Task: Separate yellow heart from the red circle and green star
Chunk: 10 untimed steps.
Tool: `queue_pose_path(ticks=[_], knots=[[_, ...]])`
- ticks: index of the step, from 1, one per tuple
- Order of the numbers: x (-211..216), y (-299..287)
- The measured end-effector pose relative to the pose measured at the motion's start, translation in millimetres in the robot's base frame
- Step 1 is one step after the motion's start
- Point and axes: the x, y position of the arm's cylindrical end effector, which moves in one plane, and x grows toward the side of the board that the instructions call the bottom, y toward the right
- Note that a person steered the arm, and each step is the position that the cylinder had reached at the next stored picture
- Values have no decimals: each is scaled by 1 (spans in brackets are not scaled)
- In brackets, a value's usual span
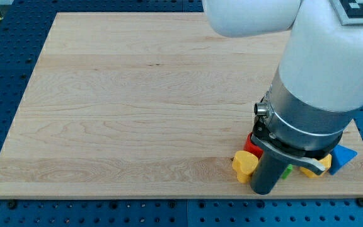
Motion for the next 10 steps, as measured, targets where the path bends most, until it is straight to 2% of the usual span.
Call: queue_pose_path(ticks=[3,6,8,10], knots=[[-18,-2],[-21,-58],[-26,-22],[-41,-56]])
